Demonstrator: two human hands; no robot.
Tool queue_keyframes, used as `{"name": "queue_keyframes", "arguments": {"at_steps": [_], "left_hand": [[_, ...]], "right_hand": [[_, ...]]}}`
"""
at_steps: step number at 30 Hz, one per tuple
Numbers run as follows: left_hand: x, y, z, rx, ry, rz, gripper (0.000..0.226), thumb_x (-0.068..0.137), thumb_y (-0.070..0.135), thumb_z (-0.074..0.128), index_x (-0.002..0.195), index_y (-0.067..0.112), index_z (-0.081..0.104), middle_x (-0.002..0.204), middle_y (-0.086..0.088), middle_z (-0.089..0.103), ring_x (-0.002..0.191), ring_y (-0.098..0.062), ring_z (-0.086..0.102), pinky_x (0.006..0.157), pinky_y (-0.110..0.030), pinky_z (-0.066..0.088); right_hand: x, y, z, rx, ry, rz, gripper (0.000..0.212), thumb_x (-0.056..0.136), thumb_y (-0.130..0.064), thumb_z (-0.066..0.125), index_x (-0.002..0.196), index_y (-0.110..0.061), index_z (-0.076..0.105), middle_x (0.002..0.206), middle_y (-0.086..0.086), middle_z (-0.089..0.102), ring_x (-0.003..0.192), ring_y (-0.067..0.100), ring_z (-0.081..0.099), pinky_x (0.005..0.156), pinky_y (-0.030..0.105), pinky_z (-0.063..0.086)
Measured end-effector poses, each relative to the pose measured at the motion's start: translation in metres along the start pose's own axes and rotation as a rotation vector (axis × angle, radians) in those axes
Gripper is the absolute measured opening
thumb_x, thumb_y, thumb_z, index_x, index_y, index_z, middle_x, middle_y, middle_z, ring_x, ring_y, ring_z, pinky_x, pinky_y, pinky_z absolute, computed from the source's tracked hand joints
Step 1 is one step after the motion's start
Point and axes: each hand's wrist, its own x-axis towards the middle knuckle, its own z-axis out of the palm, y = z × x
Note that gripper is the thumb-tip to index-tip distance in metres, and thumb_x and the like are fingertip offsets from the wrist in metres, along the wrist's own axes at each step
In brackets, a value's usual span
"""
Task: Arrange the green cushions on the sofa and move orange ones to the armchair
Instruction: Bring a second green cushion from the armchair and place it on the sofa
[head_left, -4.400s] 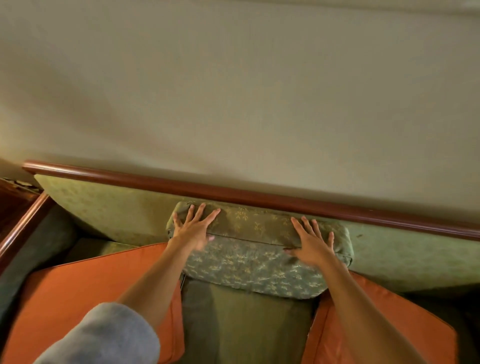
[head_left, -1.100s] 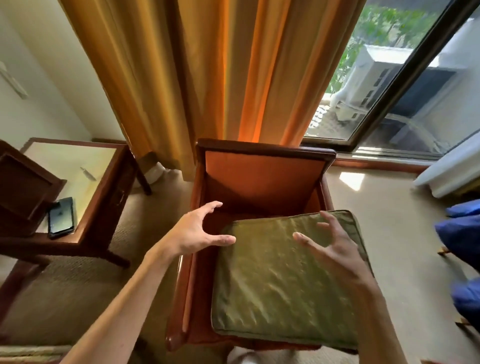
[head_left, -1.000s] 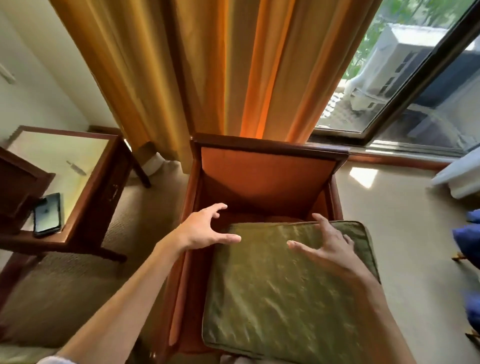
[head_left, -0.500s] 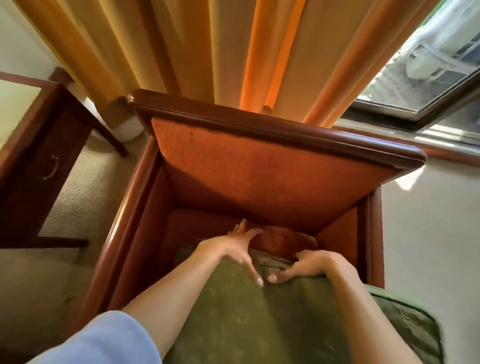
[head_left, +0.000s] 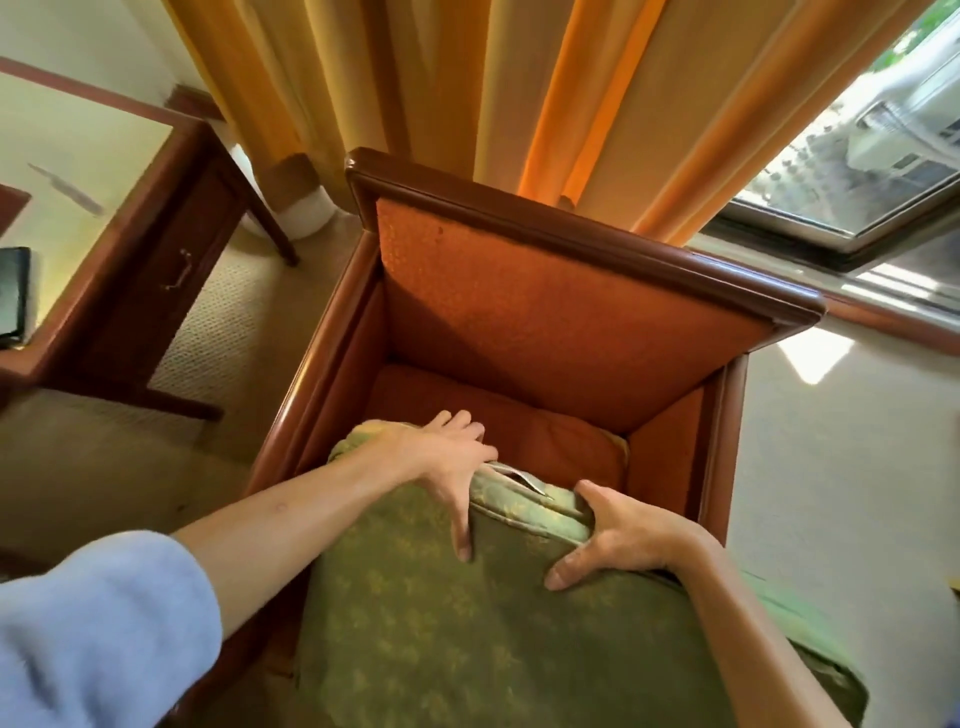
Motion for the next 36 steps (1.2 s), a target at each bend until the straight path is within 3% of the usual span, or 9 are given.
{"name": "queue_keyframes", "arguments": {"at_steps": [2, 4, 5, 7, 15, 19, 25, 29, 36], "left_hand": [[-0.029, 0.008, 0.007, 0.003, 0.111, 0.059, 0.12, 0.041, 0.083, 0.08, 0.137, 0.018, 0.049, 0.141, -0.006, 0.038, 0.136, -0.028, 0.028, 0.119, -0.046, 0.02], [-0.062, 0.015, 0.014, -0.081, 0.159, 0.071, 0.108, 0.04, 0.079, 0.084, 0.123, 0.02, 0.051, 0.129, -0.001, 0.052, 0.133, -0.027, 0.042, 0.113, -0.043, 0.034], [-0.081, 0.02, 0.017, -0.134, 0.185, 0.06, 0.096, 0.039, 0.076, 0.087, 0.11, 0.023, 0.05, 0.112, 0.004, 0.058, 0.117, -0.025, 0.055, 0.1, -0.04, 0.045], [-0.125, 0.031, 0.023, -0.179, 0.27, 0.054, 0.085, 0.039, 0.072, 0.088, 0.097, 0.026, 0.046, 0.093, 0.008, 0.057, 0.089, -0.018, 0.058, 0.081, -0.038, 0.052], [-0.288, 0.068, 0.075, -0.077, 0.532, 0.052, 0.079, 0.049, 0.076, 0.08, 0.099, 0.027, 0.043, 0.087, 0.01, 0.047, 0.078, -0.009, 0.041, 0.086, -0.032, 0.04], [-0.383, 0.077, 0.114, -0.083, 0.651, 0.022, 0.075, 0.056, 0.072, 0.081, 0.104, 0.027, 0.044, 0.092, 0.01, 0.05, 0.082, -0.007, 0.041, 0.085, -0.027, 0.029], [-0.502, 0.09, 0.23, -0.164, 0.87, -0.109, 0.08, 0.056, 0.069, 0.083, 0.115, 0.027, 0.049, 0.104, 0.01, 0.055, 0.088, -0.007, 0.04, 0.086, -0.029, 0.031], [-0.573, 0.09, 0.299, -0.259, 1.008, -0.25, 0.092, 0.055, 0.074, 0.082, 0.126, 0.026, 0.048, 0.115, 0.009, 0.056, 0.092, -0.007, 0.039, 0.093, -0.028, 0.036], [-0.709, 0.058, 0.431, -0.337, 1.147, -0.561, 0.087, 0.05, 0.08, 0.079, 0.117, 0.034, 0.046, 0.109, 0.016, 0.053, 0.093, -0.004, 0.044, 0.093, -0.031, 0.043]], "right_hand": [[-0.024, -0.009, 0.012, -0.028, 0.055, -0.038, 0.097, 0.051, -0.065, 0.089, 0.124, -0.024, 0.041, 0.121, -0.007, 0.055, 0.106, 0.009, 0.055, 0.098, 0.04, 0.049], [-0.05, -0.02, 0.027, -0.065, 0.113, -0.076, 0.098, 0.052, -0.066, 0.087, 0.127, -0.022, 0.041, 0.12, -0.006, 0.056, 0.106, 0.012, 0.056, 0.096, 0.042, 0.049], [-0.064, -0.027, 0.035, -0.085, 0.138, -0.097, 0.097, 0.053, -0.066, 0.087, 0.126, -0.023, 0.04, 0.118, -0.007, 0.057, 0.104, 0.012, 0.057, 0.094, 0.041, 0.05], [-0.092, -0.041, 0.053, -0.133, 0.176, -0.138, 0.092, 0.052, -0.068, 0.086, 0.121, -0.027, 0.041, 0.11, -0.009, 0.059, 0.097, 0.012, 0.059, 0.088, 0.04, 0.053], [-0.198, -0.095, 0.145, -0.342, 0.349, -0.332, 0.073, 0.054, -0.073, 0.081, 0.105, -0.036, 0.046, 0.094, -0.016, 0.058, 0.083, 0.012, 0.058, 0.073, 0.036, 0.055], [-0.254, -0.147, 0.197, -0.536, 0.434, -0.422, 0.069, 0.059, -0.07, 0.078, 0.109, -0.038, 0.042, 0.098, -0.018, 0.053, 0.088, 0.01, 0.052, 0.078, 0.035, 0.053], [-0.327, -0.231, 0.297, -0.98, 0.607, -0.535, 0.075, 0.056, -0.068, 0.069, 0.117, -0.037, 0.038, 0.103, -0.019, 0.043, 0.1, 0.009, 0.046, 0.087, 0.035, 0.04], [-0.352, -0.293, 0.35, -1.1, 0.569, -0.601, 0.082, 0.052, -0.074, 0.073, 0.12, -0.04, 0.041, 0.104, -0.024, 0.045, 0.093, 0.001, 0.042, 0.088, 0.029, 0.037], [-0.329, -0.409, 0.469, -1.165, 0.435, -0.909, 0.077, 0.056, -0.072, 0.081, 0.114, -0.042, 0.04, 0.101, -0.025, 0.044, 0.088, 0.002, 0.045, 0.077, 0.023, 0.035]]}}
